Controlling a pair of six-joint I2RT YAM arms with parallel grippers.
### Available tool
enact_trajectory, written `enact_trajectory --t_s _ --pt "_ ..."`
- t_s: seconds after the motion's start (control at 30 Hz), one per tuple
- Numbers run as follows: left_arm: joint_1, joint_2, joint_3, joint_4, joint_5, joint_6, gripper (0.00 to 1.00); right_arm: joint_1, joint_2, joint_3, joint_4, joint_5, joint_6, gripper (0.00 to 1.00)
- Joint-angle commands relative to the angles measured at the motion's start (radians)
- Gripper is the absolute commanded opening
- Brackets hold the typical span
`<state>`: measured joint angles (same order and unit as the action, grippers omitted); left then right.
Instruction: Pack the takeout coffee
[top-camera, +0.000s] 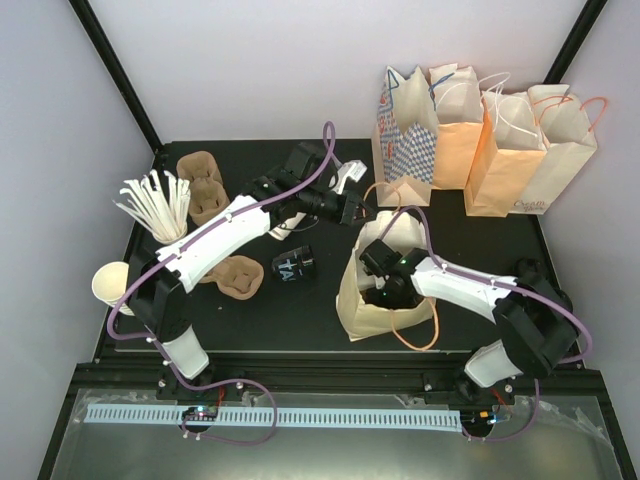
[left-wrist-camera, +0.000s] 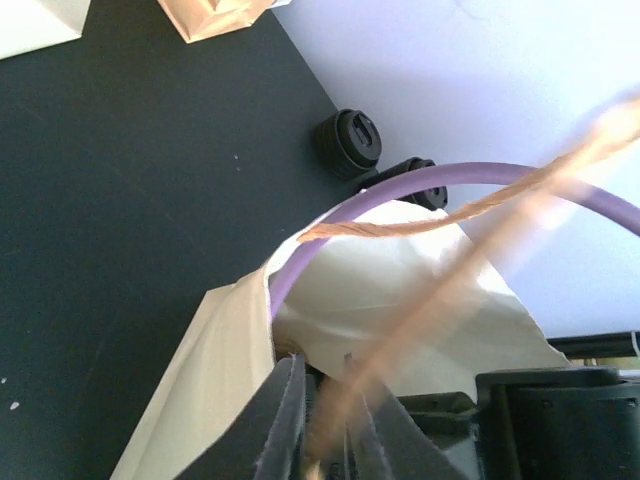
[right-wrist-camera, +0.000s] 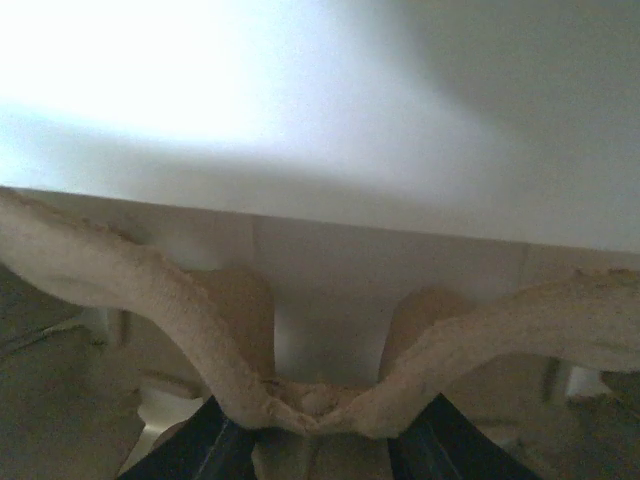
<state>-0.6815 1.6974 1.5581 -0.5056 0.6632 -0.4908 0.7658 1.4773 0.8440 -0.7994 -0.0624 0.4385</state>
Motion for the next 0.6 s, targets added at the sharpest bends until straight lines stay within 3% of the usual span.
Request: enact_trajectory --t_s 0.0,0.17,0.57 --pt "0.006 -0.005 0.046 0.021 0.053 0.016 0.11 0.007 0.079 -0.057 0.025 -0.012 0.029 0.33" --pt "0.005 -0.010 0.054 0.000 0.058 0.038 0.02 0.008 0.113 -0.049 0.027 -0.010 0.025 0.36" --pt "0.007 -0.024 0.207 -0.054 0.080 0.045 0.02 0.033 0.070 -0.068 0.031 0.024 0.034 0.41"
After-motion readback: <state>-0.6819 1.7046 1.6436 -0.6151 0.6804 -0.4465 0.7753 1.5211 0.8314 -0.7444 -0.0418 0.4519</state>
